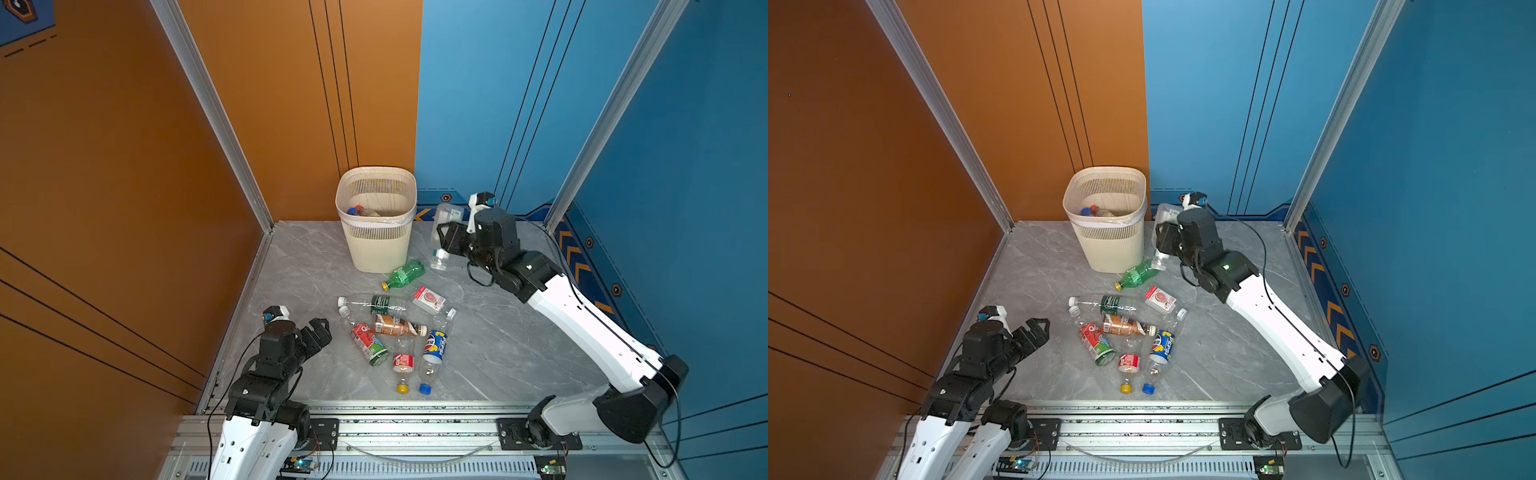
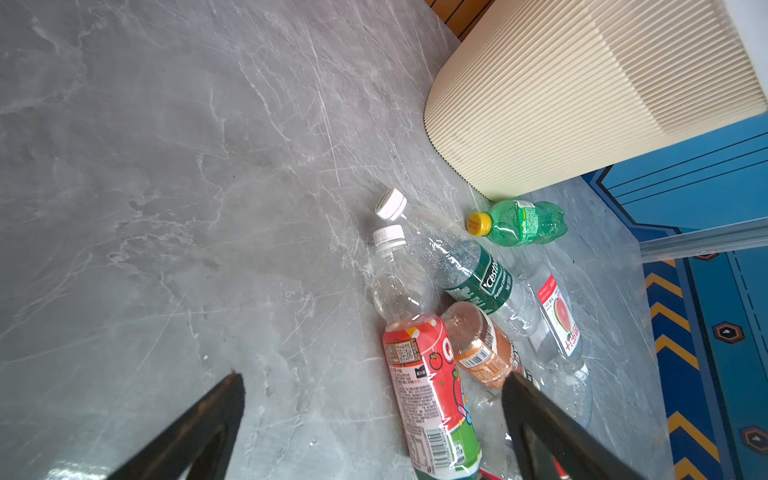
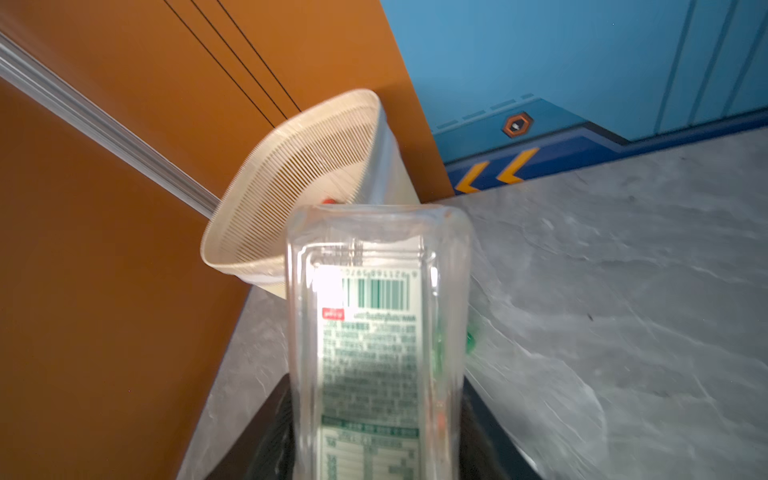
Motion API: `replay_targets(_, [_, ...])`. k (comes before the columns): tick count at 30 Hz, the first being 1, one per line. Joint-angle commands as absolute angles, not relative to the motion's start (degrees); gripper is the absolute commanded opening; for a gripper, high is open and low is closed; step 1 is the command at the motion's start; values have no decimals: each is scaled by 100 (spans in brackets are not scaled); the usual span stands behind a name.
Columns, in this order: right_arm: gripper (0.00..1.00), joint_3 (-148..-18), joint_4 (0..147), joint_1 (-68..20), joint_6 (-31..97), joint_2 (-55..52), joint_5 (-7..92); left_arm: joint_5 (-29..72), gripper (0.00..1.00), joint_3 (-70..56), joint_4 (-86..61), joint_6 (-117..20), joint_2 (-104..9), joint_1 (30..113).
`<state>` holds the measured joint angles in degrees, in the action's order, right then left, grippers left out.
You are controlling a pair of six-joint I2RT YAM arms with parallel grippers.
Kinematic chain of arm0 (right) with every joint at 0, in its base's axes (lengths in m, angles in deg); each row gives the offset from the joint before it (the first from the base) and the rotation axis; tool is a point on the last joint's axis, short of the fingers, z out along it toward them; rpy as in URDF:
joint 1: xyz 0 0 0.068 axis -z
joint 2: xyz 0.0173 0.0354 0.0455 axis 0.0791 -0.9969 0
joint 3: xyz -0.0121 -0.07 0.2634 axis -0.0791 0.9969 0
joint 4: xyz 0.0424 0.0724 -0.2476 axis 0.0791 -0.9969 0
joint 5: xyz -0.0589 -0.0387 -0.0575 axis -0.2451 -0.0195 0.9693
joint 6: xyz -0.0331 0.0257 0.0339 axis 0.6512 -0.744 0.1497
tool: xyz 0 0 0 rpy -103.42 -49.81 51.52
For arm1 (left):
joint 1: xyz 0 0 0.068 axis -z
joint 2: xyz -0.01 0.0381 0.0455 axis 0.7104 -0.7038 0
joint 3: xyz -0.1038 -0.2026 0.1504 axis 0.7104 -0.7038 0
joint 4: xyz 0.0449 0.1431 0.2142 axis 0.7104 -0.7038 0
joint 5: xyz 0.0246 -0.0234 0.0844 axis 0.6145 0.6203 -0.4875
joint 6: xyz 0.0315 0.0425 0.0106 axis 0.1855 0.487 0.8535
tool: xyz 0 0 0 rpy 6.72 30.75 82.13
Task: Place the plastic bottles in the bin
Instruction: 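Grasp the clear flat juice bottle with the right gripper and lift it toward the wastebasket, then open the right gripper to drop the clear bottle into the wastebasket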
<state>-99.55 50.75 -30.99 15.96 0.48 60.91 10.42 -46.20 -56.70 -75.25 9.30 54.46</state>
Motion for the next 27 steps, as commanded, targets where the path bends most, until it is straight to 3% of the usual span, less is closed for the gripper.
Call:
replay_targets(1, [49,-10905,5431,-3190,1917,-546,5936,1207,98,-4687,-5803,-7581,1007,5388])
replay_targets(12, [49,-13544,5750,-3136,1897,-2475,5888,1261,98,-4729,-5925,-7664,1193,5332])
replay_targets(27, [49,-14674,5772,-2847,1800,-3840,5548,1284,98,-4741,-5944,-7727,1195,5309])
